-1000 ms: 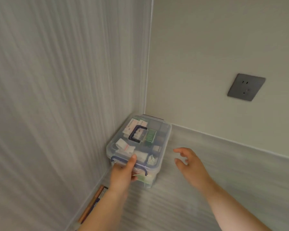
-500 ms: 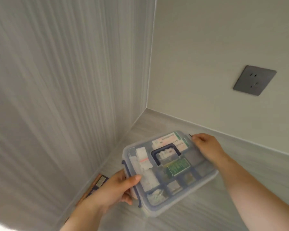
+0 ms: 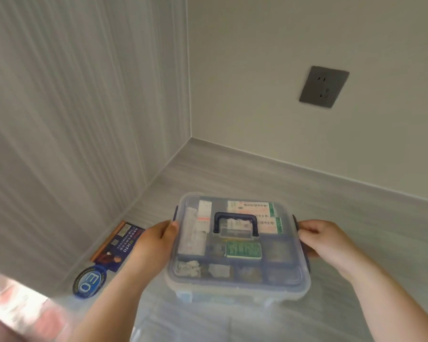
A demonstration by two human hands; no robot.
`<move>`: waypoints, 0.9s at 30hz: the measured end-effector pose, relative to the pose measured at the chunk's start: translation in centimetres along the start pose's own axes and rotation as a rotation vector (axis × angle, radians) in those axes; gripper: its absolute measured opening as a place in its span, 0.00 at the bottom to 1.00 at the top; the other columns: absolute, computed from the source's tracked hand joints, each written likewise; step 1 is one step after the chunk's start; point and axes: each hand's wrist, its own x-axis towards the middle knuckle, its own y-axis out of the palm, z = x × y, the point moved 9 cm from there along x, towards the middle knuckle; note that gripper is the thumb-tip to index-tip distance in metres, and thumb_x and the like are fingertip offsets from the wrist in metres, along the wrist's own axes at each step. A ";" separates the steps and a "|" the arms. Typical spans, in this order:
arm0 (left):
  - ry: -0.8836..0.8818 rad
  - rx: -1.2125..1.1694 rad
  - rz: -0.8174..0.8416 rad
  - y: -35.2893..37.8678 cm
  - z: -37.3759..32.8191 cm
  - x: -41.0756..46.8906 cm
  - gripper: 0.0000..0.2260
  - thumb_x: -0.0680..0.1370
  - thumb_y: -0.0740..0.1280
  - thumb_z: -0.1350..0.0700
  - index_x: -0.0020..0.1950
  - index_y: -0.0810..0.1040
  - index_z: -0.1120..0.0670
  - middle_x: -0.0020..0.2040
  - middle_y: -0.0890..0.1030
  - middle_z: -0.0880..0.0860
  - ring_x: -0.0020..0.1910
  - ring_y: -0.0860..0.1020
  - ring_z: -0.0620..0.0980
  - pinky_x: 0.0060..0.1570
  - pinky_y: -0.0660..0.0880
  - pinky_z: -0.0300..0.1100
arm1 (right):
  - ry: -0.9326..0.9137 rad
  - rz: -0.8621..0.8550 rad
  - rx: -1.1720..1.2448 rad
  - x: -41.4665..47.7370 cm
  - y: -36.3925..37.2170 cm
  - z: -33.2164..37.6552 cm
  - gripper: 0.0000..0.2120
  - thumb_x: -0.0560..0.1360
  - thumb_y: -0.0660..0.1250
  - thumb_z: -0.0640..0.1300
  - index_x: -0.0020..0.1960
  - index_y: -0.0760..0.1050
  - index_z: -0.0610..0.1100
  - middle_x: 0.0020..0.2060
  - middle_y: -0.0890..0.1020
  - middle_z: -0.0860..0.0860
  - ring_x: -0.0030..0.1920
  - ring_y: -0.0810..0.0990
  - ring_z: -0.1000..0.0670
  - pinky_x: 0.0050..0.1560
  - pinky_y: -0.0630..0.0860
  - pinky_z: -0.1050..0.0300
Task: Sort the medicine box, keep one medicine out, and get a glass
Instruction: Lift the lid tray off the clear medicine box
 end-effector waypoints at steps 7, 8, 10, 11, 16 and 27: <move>-0.013 0.153 0.029 0.8 -0.7 -0.1 0.15 0.79 0.52 0.55 0.51 0.76 0.62 0.52 0.77 0.65 0.46 0.72 0.58 0.45 0.62 0.43 | -0.053 -0.147 -0.271 -0.2 -1.1 -0.7 0.12 0.71 0.56 0.32 0.35 0.76 0.40 0.33 0.78 0.41 0.36 0.74 0.43 0.33 0.67 0.58; -0.010 0.149 0.011 0.7 -0.8 -0.2 0.15 0.79 0.52 0.55 0.47 0.75 0.61 0.48 0.77 0.63 0.43 0.70 0.56 0.44 0.62 0.43 | -0.030 -0.146 -0.129 -0.5 -1.2 -1.2 0.13 0.72 0.54 0.30 0.41 0.77 0.39 0.35 0.78 0.41 0.35 0.75 0.43 0.31 0.70 0.60; 0.005 0.155 -0.011 0.3 -0.8 -0.1 0.15 0.79 0.53 0.56 0.40 0.74 0.61 0.40 0.75 0.59 0.39 0.70 0.55 0.39 0.62 0.44 | 0.041 -0.107 0.132 -1.0 -1.1 -2.7 0.17 0.73 0.52 0.29 0.51 0.74 0.44 0.37 0.78 0.42 0.33 0.76 0.45 0.29 0.75 0.62; 0.013 0.164 -0.006 0.3 -0.8 0.0 0.16 0.79 0.53 0.56 0.36 0.73 0.61 0.36 0.75 0.57 0.36 0.70 0.55 0.35 0.62 0.44 | 0.058 -0.102 0.192 -1.1 -1.0 -3.2 0.18 0.73 0.51 0.30 0.52 0.72 0.46 0.36 0.78 0.42 0.32 0.76 0.46 0.29 0.76 0.60; 0.020 0.162 0.087 0.6 -0.2 0.8 0.18 0.79 0.53 0.57 0.30 0.71 0.55 0.25 0.73 0.53 0.26 0.71 0.50 0.26 0.65 0.39 | 0.093 -0.207 0.353 -1.6 -1.1 -4.2 0.15 0.74 0.52 0.30 0.47 0.74 0.44 0.30 0.76 0.45 0.28 0.73 0.47 0.17 0.71 0.67; -0.152 -0.392 -0.026 0.9 3.6 -0.4 0.14 0.78 0.55 0.62 0.63 0.69 0.57 0.57 0.76 0.58 0.54 0.75 0.55 0.54 0.72 0.42 | -0.146 -0.500 -0.060 -2.8 -4.1 -1.1 0.14 0.71 0.58 0.28 0.54 0.74 0.36 0.51 0.79 0.39 0.51 0.76 0.41 0.50 0.67 0.56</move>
